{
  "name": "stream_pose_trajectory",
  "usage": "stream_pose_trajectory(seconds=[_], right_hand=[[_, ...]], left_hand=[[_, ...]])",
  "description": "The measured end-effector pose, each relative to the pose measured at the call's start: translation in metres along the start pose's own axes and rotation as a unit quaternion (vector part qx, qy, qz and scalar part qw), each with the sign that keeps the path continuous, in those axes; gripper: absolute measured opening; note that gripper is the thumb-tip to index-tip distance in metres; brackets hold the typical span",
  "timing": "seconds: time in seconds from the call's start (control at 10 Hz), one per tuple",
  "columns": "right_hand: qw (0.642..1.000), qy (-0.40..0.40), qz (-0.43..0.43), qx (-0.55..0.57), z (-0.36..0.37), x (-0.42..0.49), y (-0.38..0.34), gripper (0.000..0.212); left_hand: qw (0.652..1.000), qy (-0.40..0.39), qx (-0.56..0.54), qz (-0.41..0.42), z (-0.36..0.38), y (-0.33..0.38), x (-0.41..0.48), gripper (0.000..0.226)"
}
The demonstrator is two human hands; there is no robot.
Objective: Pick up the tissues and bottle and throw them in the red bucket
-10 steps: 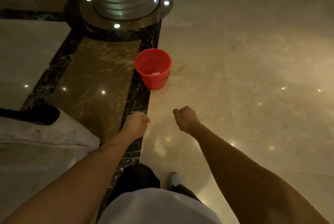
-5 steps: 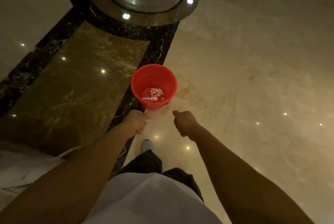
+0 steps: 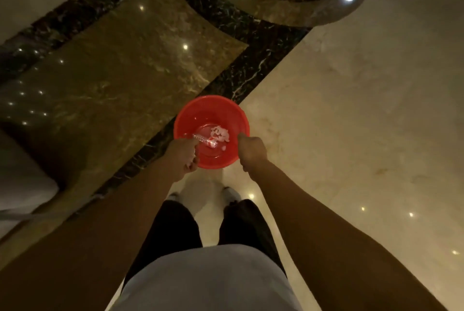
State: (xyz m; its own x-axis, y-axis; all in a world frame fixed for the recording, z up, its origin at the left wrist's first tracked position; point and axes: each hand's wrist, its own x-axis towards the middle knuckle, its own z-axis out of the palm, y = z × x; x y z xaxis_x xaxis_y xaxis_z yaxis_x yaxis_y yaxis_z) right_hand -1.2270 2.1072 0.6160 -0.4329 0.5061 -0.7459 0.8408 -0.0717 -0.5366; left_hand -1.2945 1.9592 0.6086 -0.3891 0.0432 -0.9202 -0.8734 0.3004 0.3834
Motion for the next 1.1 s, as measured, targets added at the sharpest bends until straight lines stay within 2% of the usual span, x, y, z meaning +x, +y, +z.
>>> stream_pose_trajectory(seconds=[0.1,0.2,0.3,0.4,0.5,0.7,0.8,0.9,1.1], right_hand=[[0.998,-0.050,0.015,-0.029,-0.012,0.036,-0.017,0.033],[0.995,-0.096,0.024,-0.021,-0.016,0.065,-0.033,0.035],[0.992,-0.115,0.050,0.029,-0.025,0.078,-0.050,0.037],[0.958,-0.176,0.124,0.188,-0.034,0.086,-0.064,0.047],[0.946,-0.237,0.124,0.182,-0.042,0.090,-0.064,0.053],[0.952,-0.253,0.131,0.114,-0.051,0.093,-0.054,0.055],[0.964,-0.230,0.115,0.061,-0.052,0.096,-0.056,0.052],[0.972,-0.201,0.118,0.026,-0.051,0.094,-0.065,0.043],[0.975,-0.187,0.068,-0.097,-0.039,0.075,-0.080,0.032]], left_hand=[[0.993,0.010,-0.112,-0.037,0.024,0.012,0.012,0.012],[0.985,0.021,-0.168,-0.032,0.037,0.026,0.022,0.036],[0.983,0.050,-0.177,-0.029,0.042,0.033,0.027,0.041],[0.981,0.076,-0.174,-0.032,0.041,0.037,0.030,0.036],[0.981,0.102,-0.163,-0.039,0.039,0.036,0.031,0.041],[0.980,0.099,-0.158,-0.063,0.035,0.030,0.033,0.043],[0.981,0.094,-0.157,-0.061,0.033,0.030,0.034,0.037],[0.982,0.096,-0.152,-0.050,0.028,0.034,0.023,0.012],[0.988,0.120,-0.092,-0.010,0.008,0.034,0.010,0.027]])
